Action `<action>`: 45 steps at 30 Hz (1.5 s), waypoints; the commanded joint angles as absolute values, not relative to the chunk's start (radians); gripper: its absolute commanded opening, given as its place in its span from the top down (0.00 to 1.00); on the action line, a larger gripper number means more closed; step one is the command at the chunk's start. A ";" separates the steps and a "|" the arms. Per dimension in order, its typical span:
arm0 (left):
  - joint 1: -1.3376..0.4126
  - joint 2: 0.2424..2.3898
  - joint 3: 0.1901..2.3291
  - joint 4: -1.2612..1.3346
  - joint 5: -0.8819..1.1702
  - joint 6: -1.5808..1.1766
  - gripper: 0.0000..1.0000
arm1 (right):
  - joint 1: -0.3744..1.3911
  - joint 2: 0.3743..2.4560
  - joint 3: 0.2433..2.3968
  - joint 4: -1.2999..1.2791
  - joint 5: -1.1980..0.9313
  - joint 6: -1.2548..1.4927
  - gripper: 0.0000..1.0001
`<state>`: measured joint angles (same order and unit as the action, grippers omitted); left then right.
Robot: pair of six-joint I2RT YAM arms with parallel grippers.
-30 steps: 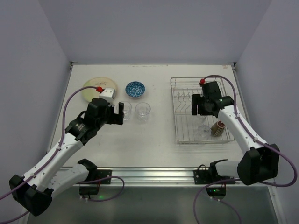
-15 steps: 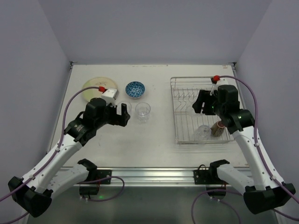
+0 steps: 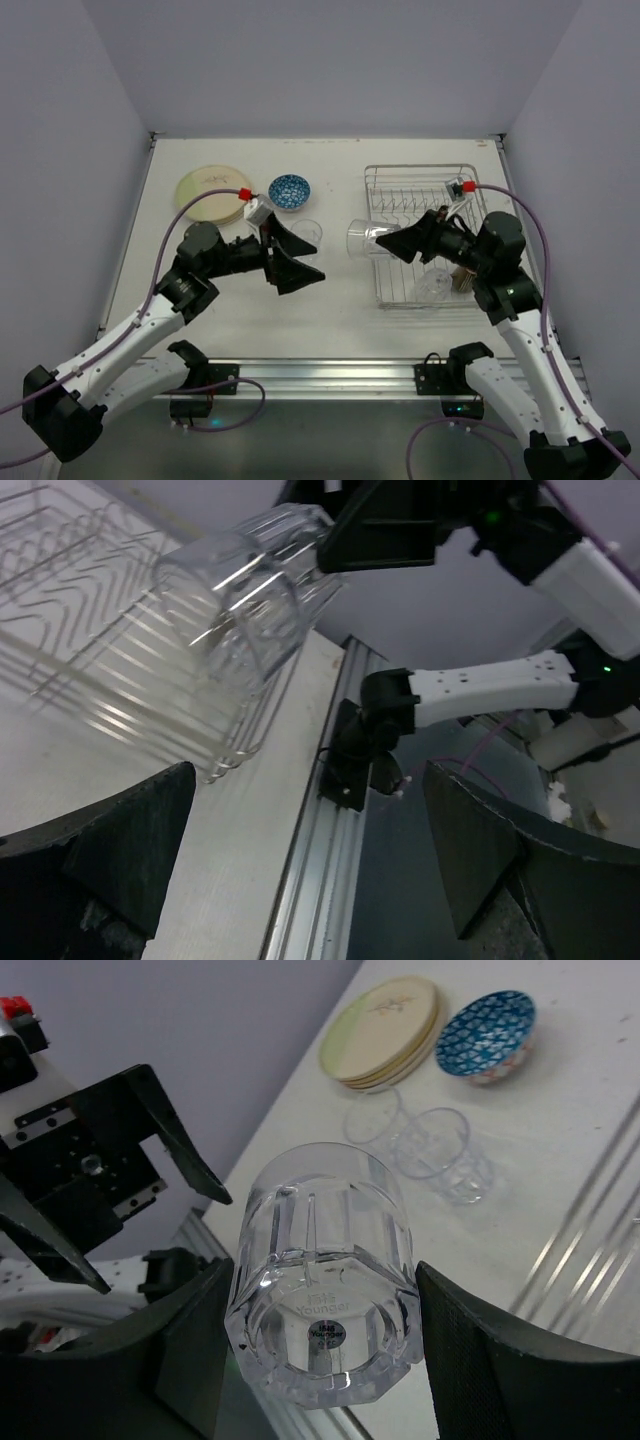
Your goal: Unload the mixed dishes from the dish rack
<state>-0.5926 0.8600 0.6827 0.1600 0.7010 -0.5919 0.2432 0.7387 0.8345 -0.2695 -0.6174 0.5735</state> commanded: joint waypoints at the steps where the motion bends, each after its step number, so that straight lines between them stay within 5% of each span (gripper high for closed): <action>1: -0.667 0.890 0.689 0.487 0.816 -0.721 0.00 | 0.244 0.723 0.773 0.061 -0.865 0.800 1.00; 4: -0.718 0.949 0.709 0.563 0.801 -0.759 0.02 | 0.247 0.718 0.697 0.234 -0.906 0.902 1.00; 9: -0.742 1.019 0.733 0.640 0.788 -0.805 0.24 | 0.255 0.721 0.618 0.431 -0.977 0.982 1.00; 16: -0.756 1.049 0.761 0.696 0.796 -0.827 0.25 | 0.270 0.739 0.585 0.563 -1.005 1.048 1.00; 19: -0.767 1.061 0.764 0.735 0.804 -0.851 0.42 | 0.285 0.749 0.583 0.590 -0.994 1.051 1.00; 20: -0.770 1.068 0.765 0.741 0.805 -0.860 0.54 | 0.290 0.750 0.581 0.600 -0.991 1.049 1.00; 25: -0.787 1.078 0.778 0.761 0.819 -0.877 0.72 | 0.311 0.758 0.575 0.663 -0.976 1.049 1.00; 28: -0.790 1.077 0.781 0.743 0.818 -0.882 1.00 | 0.313 0.749 0.568 0.678 -0.968 1.043 1.00; 31: -0.790 1.059 0.804 0.627 0.787 -0.833 1.00 | 0.313 0.727 0.568 0.616 -0.943 1.003 0.57; 32: -0.790 1.040 0.814 0.576 0.770 -0.777 1.00 | 0.313 0.709 0.568 0.582 -0.930 0.988 0.22; 33: -0.790 1.029 0.830 0.510 0.746 -0.734 1.00 | 0.313 0.698 0.574 0.540 -0.902 0.944 0.06; 38: -0.788 1.003 1.024 -0.093 0.422 -0.462 1.00 | 0.311 0.641 0.686 0.041 -0.689 0.715 0.01; 45: -0.787 1.092 1.221 -0.666 -0.131 -0.338 1.00 | 0.311 0.583 0.762 -0.258 -0.440 0.557 0.01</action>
<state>-0.7876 1.0538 1.1500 -0.3183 0.1829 -0.4526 0.3096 0.6113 0.7124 -0.0742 -0.5812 0.6704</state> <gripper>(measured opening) 0.040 0.989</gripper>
